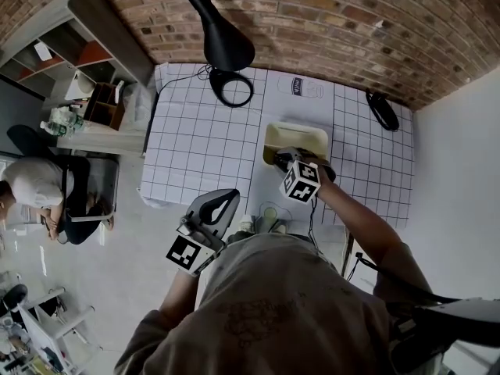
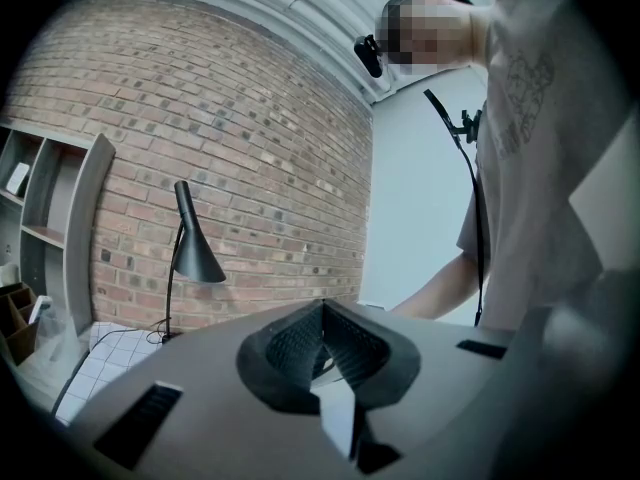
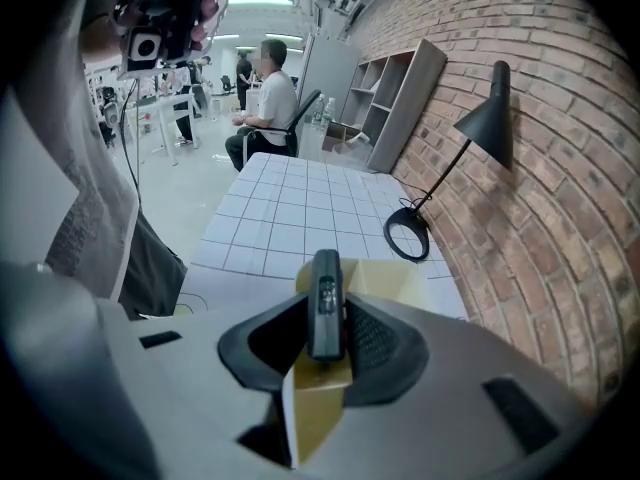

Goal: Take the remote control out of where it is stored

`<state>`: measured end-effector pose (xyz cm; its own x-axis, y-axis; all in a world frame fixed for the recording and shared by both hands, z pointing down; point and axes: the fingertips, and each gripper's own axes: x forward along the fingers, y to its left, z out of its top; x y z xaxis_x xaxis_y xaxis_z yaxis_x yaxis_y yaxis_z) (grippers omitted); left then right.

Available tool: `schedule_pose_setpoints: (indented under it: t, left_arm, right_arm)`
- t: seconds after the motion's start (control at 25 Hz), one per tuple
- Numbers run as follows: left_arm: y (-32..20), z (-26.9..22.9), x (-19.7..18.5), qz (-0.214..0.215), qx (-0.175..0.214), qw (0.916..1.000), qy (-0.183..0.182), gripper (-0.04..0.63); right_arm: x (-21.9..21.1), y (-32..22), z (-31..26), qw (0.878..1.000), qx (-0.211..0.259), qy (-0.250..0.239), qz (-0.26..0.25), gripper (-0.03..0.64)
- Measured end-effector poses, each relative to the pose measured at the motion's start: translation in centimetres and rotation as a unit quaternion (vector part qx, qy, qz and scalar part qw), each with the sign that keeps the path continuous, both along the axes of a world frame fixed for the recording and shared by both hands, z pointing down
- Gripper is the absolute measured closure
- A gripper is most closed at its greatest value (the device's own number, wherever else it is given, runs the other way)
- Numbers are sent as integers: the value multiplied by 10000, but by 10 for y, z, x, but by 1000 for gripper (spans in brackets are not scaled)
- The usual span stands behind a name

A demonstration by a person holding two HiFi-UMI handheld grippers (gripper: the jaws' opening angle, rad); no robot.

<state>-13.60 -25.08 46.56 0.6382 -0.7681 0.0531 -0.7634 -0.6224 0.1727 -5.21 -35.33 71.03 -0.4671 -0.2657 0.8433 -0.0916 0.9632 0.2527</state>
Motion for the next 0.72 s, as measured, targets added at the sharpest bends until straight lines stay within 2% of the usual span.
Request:
schedule_pose_setpoints:
  t: [0.24,0.72]
  left_arm:
    - [1,3,3,55,-3,10000,-48,591]
    - [4,4,-1,41,-18,10000,-30,591]
  right_arm:
    - [-3,-1,3,9995,-16,308,-103,518]
    - [-3,-2,4,9988,-176,450,28,522]
